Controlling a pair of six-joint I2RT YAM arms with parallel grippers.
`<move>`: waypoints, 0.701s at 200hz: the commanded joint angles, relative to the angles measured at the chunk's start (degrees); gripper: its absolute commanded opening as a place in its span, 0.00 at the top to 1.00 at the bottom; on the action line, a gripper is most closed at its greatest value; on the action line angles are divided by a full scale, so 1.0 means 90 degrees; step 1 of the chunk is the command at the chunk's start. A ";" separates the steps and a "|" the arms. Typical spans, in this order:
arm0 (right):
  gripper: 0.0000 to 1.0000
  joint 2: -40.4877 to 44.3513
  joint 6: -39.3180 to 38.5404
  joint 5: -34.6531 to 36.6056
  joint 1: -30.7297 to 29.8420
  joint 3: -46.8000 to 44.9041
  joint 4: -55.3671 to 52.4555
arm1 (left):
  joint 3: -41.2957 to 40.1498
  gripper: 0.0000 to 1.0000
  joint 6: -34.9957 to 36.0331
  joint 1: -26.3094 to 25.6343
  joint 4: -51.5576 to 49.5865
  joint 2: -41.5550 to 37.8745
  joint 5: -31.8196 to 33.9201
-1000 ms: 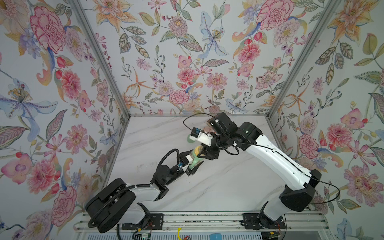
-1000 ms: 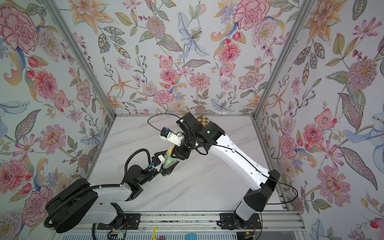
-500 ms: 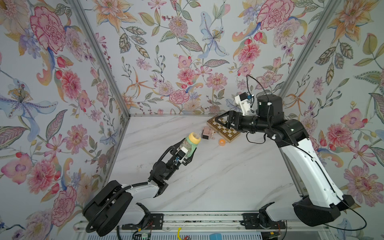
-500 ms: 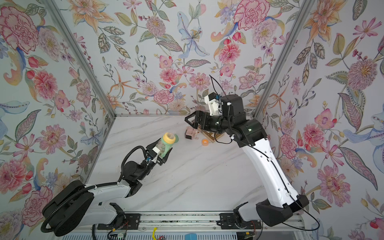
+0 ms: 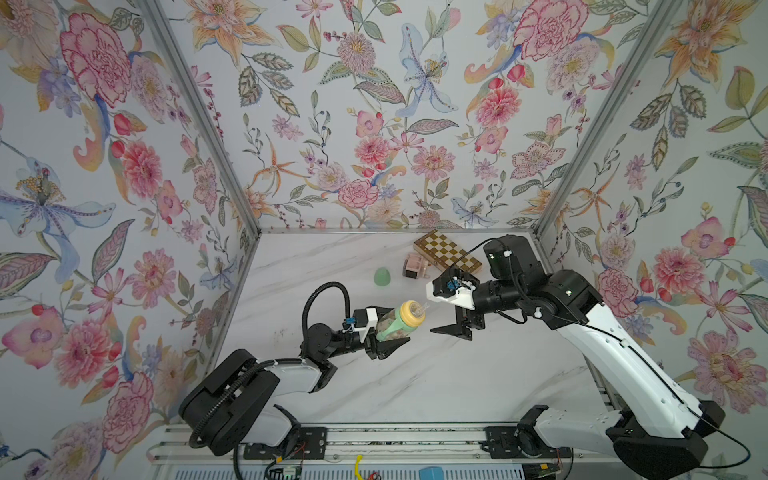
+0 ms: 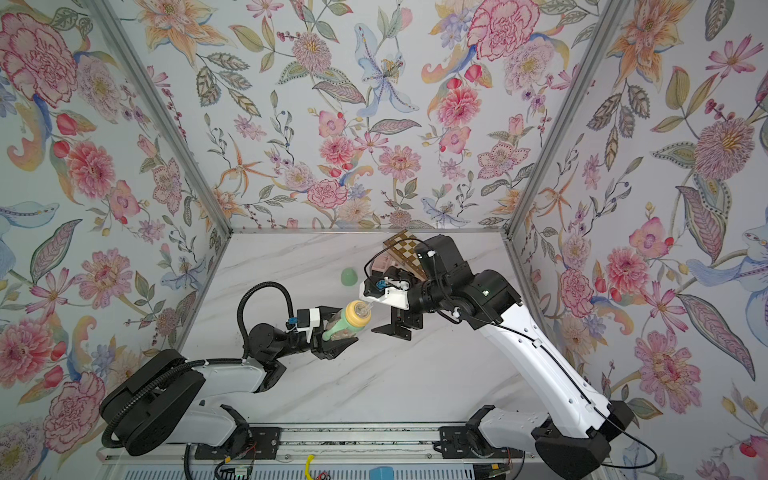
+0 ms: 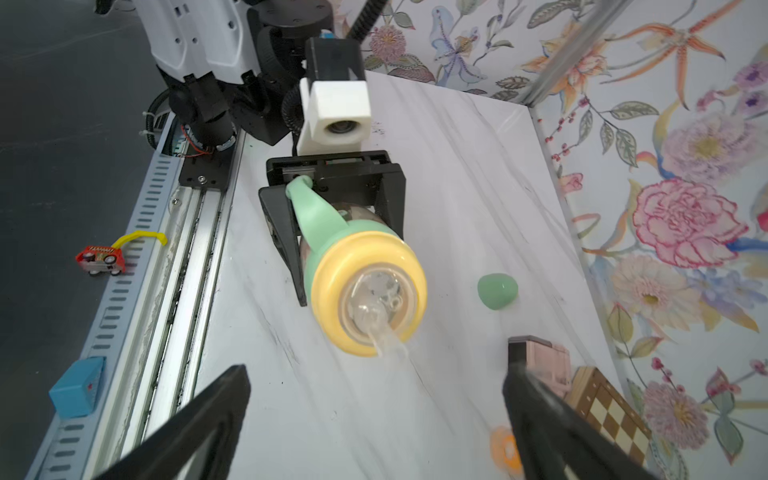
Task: Assemble the baby bottles
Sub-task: Screw the nipple onto the baby bottle.
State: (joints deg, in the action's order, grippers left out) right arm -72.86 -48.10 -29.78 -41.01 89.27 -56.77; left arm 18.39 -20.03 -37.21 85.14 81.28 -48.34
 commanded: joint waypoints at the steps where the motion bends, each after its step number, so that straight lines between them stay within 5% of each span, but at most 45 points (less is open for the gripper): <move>1: 0.06 -0.0234 -0.0849 -0.0102 -0.0173 0.0227 -0.0303 | 0.0047 1.00 -0.0235 -0.0048 0.0862 0.0032 -0.0328; 140: 0.43 -0.0935 -0.0812 -0.0095 -0.0462 0.0413 -0.0479 | 0.0129 1.00 -0.0135 -0.0076 0.0632 0.0037 -0.0394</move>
State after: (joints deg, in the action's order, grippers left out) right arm -80.68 -55.86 -29.63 -44.38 91.94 -59.59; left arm 18.39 -21.06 -37.52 85.12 81.45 -50.70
